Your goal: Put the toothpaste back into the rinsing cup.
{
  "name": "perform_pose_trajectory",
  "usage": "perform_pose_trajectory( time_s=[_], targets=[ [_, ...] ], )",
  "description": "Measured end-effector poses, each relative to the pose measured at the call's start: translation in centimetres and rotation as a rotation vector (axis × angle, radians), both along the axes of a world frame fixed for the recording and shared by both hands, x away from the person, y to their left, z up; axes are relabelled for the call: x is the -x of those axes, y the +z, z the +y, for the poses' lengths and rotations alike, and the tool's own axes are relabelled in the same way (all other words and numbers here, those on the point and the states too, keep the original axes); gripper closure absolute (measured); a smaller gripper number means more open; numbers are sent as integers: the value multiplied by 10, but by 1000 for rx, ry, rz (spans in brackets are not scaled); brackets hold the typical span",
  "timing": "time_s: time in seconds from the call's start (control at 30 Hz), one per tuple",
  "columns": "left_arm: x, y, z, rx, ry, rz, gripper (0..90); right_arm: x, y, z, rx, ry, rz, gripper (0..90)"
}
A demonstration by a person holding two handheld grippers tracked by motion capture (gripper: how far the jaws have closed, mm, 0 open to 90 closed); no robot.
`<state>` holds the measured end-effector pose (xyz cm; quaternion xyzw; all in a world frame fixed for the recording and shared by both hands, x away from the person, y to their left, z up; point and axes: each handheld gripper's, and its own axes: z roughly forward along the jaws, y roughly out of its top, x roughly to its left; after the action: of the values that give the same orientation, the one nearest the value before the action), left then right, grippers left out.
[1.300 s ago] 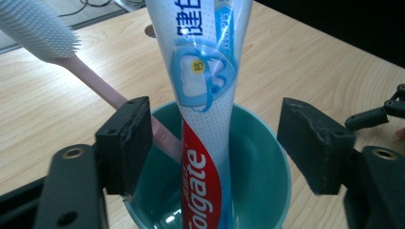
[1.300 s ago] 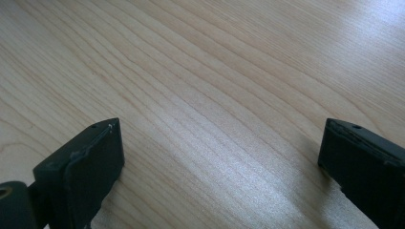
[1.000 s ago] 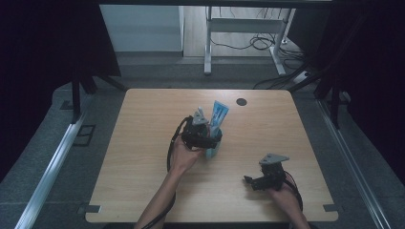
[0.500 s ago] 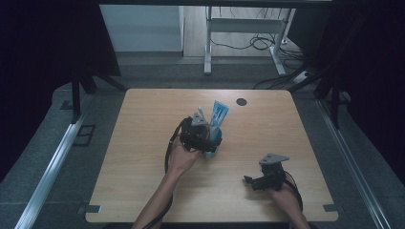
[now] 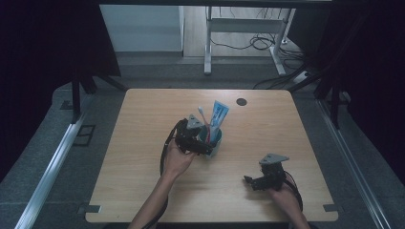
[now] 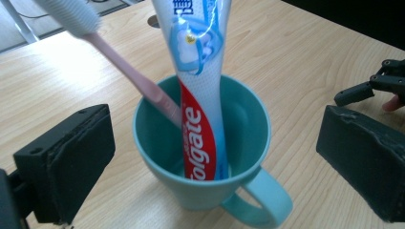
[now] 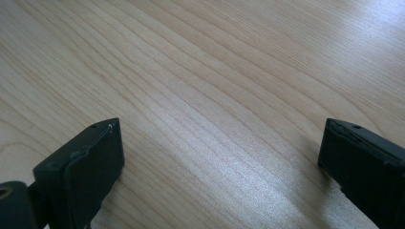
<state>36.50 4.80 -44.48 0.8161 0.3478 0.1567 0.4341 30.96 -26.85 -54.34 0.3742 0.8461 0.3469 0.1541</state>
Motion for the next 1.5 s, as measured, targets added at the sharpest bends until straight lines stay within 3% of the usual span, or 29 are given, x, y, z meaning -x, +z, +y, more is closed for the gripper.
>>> perform_pose_trajectory(
  time_s=[0.6,1.5],
  targets=[
    [14,-3,28,28,26,7,0,0,0,0,0,0,0,12],
    [42,-16,73,11,77,17,5,0,0,0,-2,-2,0,12]
  ],
)
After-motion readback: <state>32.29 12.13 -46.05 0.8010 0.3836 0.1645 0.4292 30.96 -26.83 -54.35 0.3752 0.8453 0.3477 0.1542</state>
